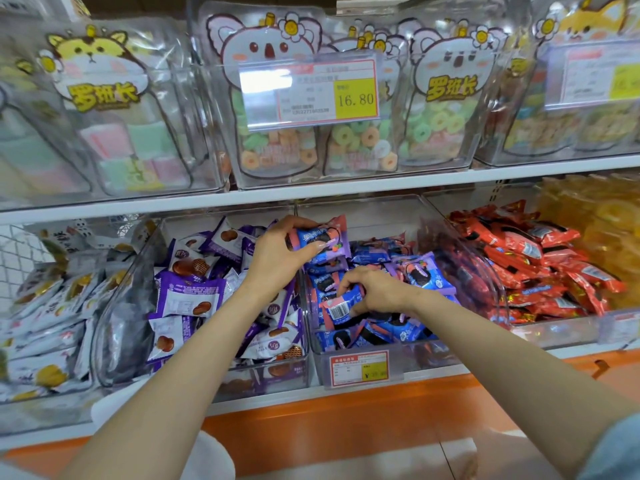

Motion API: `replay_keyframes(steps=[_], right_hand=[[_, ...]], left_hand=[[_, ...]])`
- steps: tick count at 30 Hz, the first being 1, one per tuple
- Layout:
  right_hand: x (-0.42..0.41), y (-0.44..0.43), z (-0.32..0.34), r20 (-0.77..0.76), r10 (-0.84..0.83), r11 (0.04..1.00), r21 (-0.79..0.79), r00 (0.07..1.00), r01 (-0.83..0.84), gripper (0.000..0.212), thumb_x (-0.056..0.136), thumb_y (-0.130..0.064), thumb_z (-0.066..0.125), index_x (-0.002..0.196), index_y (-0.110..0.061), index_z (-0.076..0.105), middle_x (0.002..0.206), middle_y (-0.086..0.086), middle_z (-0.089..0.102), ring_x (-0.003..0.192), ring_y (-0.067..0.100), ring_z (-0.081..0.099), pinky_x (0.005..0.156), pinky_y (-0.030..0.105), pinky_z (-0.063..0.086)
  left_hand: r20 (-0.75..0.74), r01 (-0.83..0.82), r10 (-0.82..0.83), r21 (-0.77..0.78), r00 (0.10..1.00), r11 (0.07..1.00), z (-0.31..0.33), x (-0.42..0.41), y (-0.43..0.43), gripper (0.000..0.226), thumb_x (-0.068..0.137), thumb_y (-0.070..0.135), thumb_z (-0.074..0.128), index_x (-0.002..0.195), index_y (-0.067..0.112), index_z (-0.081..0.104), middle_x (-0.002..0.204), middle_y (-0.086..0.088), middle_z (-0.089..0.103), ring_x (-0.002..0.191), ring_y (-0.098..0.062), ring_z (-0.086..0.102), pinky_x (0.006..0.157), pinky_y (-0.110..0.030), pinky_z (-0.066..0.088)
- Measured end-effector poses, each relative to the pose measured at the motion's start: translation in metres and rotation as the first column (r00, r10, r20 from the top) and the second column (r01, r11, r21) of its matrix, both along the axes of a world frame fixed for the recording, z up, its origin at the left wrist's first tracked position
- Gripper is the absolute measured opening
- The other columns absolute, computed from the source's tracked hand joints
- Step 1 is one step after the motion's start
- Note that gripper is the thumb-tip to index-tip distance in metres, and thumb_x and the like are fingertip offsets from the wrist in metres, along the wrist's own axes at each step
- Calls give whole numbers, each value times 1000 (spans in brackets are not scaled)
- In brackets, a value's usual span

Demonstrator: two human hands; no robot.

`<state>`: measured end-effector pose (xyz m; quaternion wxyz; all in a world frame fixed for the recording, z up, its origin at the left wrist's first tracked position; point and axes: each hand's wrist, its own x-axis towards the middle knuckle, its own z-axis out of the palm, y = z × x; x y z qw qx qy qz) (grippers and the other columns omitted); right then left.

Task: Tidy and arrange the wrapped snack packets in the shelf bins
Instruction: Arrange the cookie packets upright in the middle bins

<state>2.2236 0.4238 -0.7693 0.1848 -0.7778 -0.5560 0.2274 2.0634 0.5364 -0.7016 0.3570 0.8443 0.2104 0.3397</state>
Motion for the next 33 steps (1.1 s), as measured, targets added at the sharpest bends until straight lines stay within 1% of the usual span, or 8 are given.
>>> replay_keyframes(steps=[6, 10, 15, 18, 23, 28, 30, 33], right_hand=[[-3, -1, 2, -67, 3, 1000, -9, 998, -3, 34, 78, -6, 73, 107, -16, 60, 116, 0, 50, 103, 14, 49, 81, 22, 38], [-5, -1, 0, 11, 46, 998, 42, 999, -47, 34, 78, -5, 72, 107, -15, 60, 114, 4, 46, 101, 13, 46, 82, 18, 35], [-2, 6, -5, 176, -20, 995, 100, 984, 2, 34, 77, -16, 73, 107, -23, 59, 114, 5, 49, 108, 21, 48, 94, 36, 43], [-4, 8, -3, 219, -11, 997, 75, 976, -6, 37, 77, -19, 74, 111, -22, 60, 113, 4, 48, 107, 20, 48, 92, 33, 42], [-1, -4, 20, -73, -34, 997, 71, 997, 39, 30, 77, -12, 76, 101, -21, 62, 108, -4, 52, 99, 13, 53, 83, 23, 43], [8, -25, 39, -379, -137, 966, 152, 915, 207, 28, 82, 0, 68, 95, -21, 55, 78, -3, 65, 51, 15, 61, 51, 28, 52], [9, -33, 39, -559, -143, 951, 150, 817, 270, 29, 85, 9, 59, 94, -19, 57, 72, 2, 68, 63, 22, 69, 59, 31, 59], [9, -40, 41, -697, -131, 938, 141, 705, 315, 20, 89, 5, 53, 87, -11, 65, 103, 9, 65, 93, 22, 68, 81, 34, 58]], left_hand=[[-21, 1, 0, 4, 1000, 1000, -1, 0, 2, 29, 81, 16, 71, 109, 14, 63, 99, 11, 59, 94, -6, 54, 73, -4, 39], [-17, -1, 1, 3, 1000, 1000, 0, 0, 2, 29, 81, 16, 70, 109, 15, 63, 98, 12, 59, 94, -5, 54, 74, -4, 39], [-4, 7, -7, -2, 1000, 1000, 0, -1, 2, 29, 81, 16, 71, 108, 15, 63, 98, 11, 59, 93, -7, 56, 75, -10, 43], [-5, 17, -17, -3, 1000, 1000, -1, -2, 3, 29, 81, 16, 71, 109, 14, 63, 99, 10, 60, 94, -7, 56, 77, -14, 45], [-5, 20, -20, 2, 1000, 1000, 1, -1, 2, 29, 82, 15, 70, 110, 13, 63, 100, 10, 60, 92, -4, 55, 72, -4, 40], [-4, 20, -20, -8, 1000, 1000, 1, 1, 3, 28, 82, 14, 70, 109, 14, 63, 100, 8, 60, 95, -5, 54, 74, -3, 38], [2, 24, -24, -2, 1000, 1000, 1, 3, 1, 28, 81, 14, 70, 108, 13, 64, 101, 7, 61, 95, -5, 53, 74, -1, 36], [3, 27, -27, -20, 1000, 999, 0, 5, -2, 28, 81, 15, 71, 108, 14, 64, 100, 10, 60, 93, -4, 53, 71, 2, 35]])
